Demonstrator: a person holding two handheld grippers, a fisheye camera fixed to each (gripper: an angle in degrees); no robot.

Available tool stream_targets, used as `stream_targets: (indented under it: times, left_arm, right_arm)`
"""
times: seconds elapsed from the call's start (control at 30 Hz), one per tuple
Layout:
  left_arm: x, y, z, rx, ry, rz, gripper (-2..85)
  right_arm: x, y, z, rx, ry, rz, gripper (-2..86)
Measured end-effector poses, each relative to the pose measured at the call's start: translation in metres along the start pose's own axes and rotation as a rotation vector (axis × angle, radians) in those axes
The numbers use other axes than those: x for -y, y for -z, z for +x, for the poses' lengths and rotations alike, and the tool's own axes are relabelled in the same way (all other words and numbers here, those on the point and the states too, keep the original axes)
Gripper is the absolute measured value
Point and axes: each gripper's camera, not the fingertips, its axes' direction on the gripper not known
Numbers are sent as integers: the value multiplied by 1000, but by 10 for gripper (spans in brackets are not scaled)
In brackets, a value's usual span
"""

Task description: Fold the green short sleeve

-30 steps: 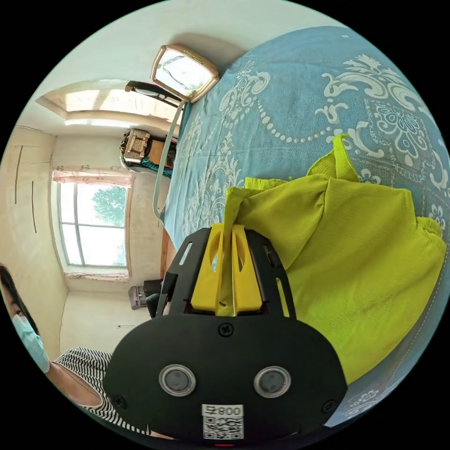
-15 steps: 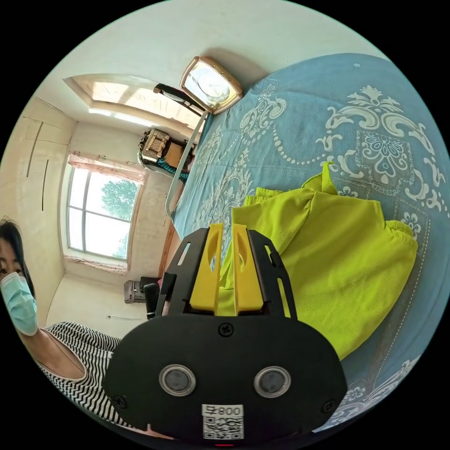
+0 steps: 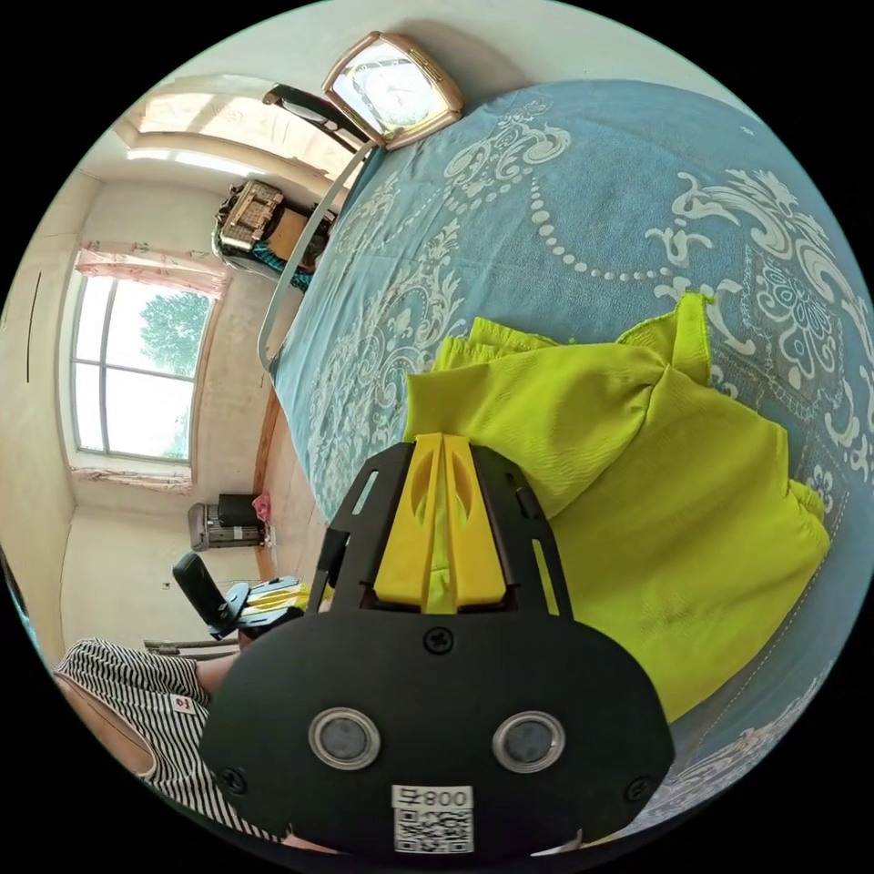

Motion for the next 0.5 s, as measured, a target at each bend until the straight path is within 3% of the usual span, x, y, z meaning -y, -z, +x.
stream_targets:
  times: [0.13, 0.33, 0.5]
  left_arm:
    - [-2, 11, -1, 19, 52, 20, 3]
    - [34, 0, 33, -45, -64, 17, 2]
    - [60, -38, 65, 130, -129, -104, 2]
  right_arm:
    - [12, 4, 0, -56, -23, -43, 2]
    - [0, 42, -8, -64, -16, -11, 1]
    - [-47, 111, -31, -42, 54, 77, 0]
